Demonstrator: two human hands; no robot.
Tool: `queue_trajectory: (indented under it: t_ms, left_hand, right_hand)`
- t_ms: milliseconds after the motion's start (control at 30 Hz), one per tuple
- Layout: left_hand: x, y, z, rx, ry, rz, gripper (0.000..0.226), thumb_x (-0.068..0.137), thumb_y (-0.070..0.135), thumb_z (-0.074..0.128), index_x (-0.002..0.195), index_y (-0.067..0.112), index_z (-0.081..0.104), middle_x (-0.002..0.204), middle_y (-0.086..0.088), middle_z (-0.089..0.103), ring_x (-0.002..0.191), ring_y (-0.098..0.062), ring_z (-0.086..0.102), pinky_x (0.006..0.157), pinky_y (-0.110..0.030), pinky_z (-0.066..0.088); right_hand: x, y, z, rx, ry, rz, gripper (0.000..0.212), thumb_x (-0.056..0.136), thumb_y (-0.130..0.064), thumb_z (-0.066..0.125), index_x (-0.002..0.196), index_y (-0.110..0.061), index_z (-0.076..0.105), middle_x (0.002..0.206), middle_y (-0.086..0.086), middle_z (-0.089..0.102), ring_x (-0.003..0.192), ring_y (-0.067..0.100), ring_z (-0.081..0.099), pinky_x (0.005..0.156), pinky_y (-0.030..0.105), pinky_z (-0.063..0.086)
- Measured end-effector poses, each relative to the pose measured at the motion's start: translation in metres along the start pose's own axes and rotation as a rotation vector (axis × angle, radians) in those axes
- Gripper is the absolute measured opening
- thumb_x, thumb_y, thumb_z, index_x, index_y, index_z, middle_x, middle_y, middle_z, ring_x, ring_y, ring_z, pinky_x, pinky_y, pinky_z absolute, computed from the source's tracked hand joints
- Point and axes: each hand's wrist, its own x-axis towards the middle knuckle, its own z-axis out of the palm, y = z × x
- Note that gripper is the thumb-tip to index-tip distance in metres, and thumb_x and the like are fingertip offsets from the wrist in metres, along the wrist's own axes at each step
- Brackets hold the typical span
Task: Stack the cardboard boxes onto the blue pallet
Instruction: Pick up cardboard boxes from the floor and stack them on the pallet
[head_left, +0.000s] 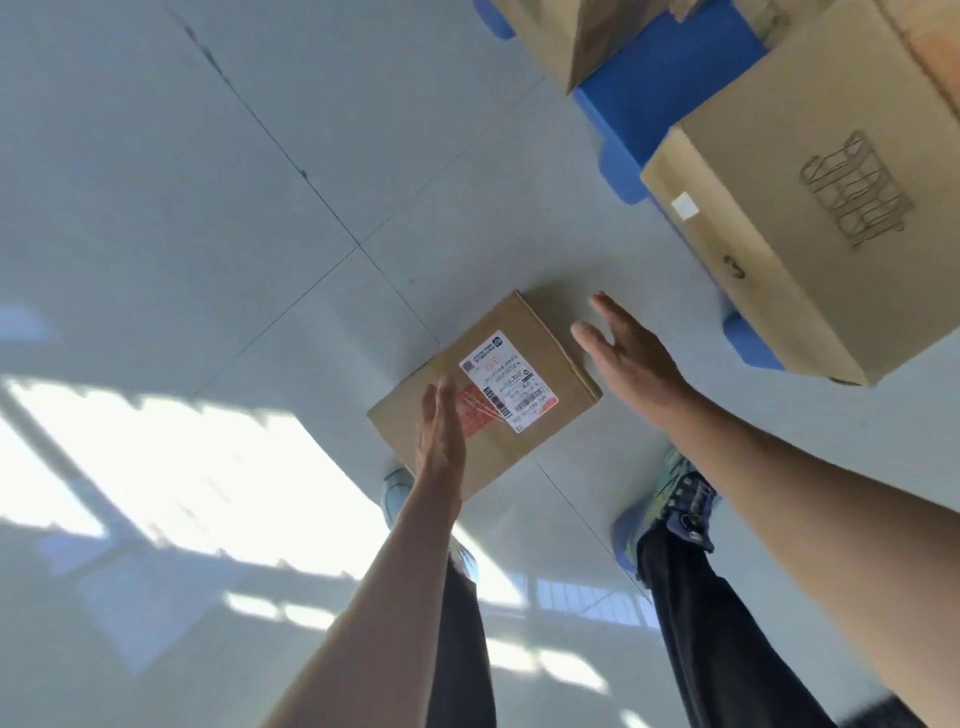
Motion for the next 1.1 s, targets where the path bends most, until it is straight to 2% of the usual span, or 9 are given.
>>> queue_trajectory:
  t_ms: [133,267,367,533,667,733,833,933,1100]
  left_hand:
    - [0.026,-0.040,-0.034,0.018,0.178,-0.075,0.071,0.105,0.064,0.029,0.165,0.027,0.018,0.174,-0.005,0.009,0.159,-0.032,0.007,0.124,-0.059,0.009]
    - [0.042,-0.067,-0.051,-0.071,0.230,-0.158,0.076,0.104,0.065,0.034,0.166,0.030,0.009,0.175,-0.004,0.002,0.159,-0.035,0.004,0.123,-0.063,0.007]
    - [0.048,-0.080,-0.056,-0.217,0.154,-0.244,0.080,0.103,0.066,0.035,0.166,0.028,0.006,0.174,-0.007,0.011,0.158,-0.035,0.016,0.123,-0.061,0.015]
    - [0.037,-0.075,-0.063,-0.408,-0.019,-0.221,0.048,0.107,0.061,0.031,0.138,0.028,0.048,0.143,-0.001,0.055,0.137,-0.028,0.049,0.102,-0.044,0.032]
    - [0.022,-0.069,-0.071,-0.410,-0.008,-0.175,0.066,0.105,0.063,0.032,0.158,0.024,0.036,0.163,-0.005,0.040,0.150,-0.029,0.036,0.118,-0.048,0.024]
    - [0.011,-0.058,-0.077,-0.408,0.034,-0.155,0.068,0.104,0.064,0.033,0.159,0.023,0.034,0.164,-0.008,0.038,0.151,-0.029,0.034,0.123,-0.052,0.022]
    - [-0.009,-0.032,-0.085,-0.441,0.080,-0.087,0.063,0.102,0.066,0.038,0.148,0.023,0.048,0.152,-0.007,0.051,0.144,-0.031,0.042,0.116,-0.054,0.034]
    - [-0.036,0.004,-0.091,-0.479,0.114,-0.017,0.059,0.098,0.069,0.043,0.137,0.026,0.056,0.139,-0.003,0.059,0.135,-0.032,0.050,0.102,-0.051,0.041]
    - [-0.075,0.072,-0.083,-0.454,0.173,0.069,0.063,0.101,0.065,0.042,0.148,0.024,0.049,0.151,-0.003,0.051,0.137,-0.032,0.047,0.114,-0.058,0.033]
  right_hand:
    - [0.005,-0.007,0.037,-0.023,-0.088,0.090,0.063,0.110,-0.045,0.038,0.164,-0.014,0.026,0.171,0.005,0.026,0.155,0.024,0.029,0.121,0.035,0.025]
    - [0.011,-0.009,0.061,-0.057,-0.102,0.153,0.064,0.110,-0.046,0.035,0.163,-0.011,0.025,0.171,0.007,0.025,0.154,0.028,0.031,0.118,0.039,0.028]
    - [0.016,-0.008,0.072,-0.053,-0.074,0.194,0.067,0.110,-0.049,0.035,0.165,-0.014,0.021,0.172,0.007,0.022,0.156,0.027,0.026,0.121,0.038,0.025]
    - [0.017,-0.012,0.076,-0.036,-0.017,0.217,0.070,0.107,-0.052,0.041,0.164,-0.015,0.026,0.170,0.009,0.028,0.154,0.029,0.031,0.120,0.041,0.028]
    - [0.004,-0.022,0.065,-0.016,0.047,0.215,0.063,0.104,-0.051,0.048,0.148,-0.006,0.046,0.155,0.018,0.048,0.138,0.035,0.049,0.107,0.042,0.039]
    - [-0.008,-0.034,0.054,0.005,0.070,0.203,0.065,0.104,-0.053,0.050,0.151,-0.008,0.045,0.156,0.017,0.047,0.139,0.036,0.049,0.110,0.043,0.039]
    - [-0.027,-0.058,0.031,0.057,0.119,0.181,0.066,0.103,-0.053,0.050,0.157,-0.016,0.040,0.161,0.014,0.043,0.144,0.033,0.045,0.113,0.042,0.036]
    - [-0.045,-0.080,-0.003,0.103,0.189,0.161,0.057,0.104,-0.049,0.051,0.148,-0.011,0.049,0.155,0.015,0.048,0.138,0.033,0.048,0.110,0.045,0.039]
    - [-0.082,-0.117,-0.081,0.228,0.246,0.081,0.082,0.089,-0.063,0.043,0.155,-0.015,0.043,0.159,0.009,0.046,0.144,0.029,0.044,0.116,0.050,0.037]
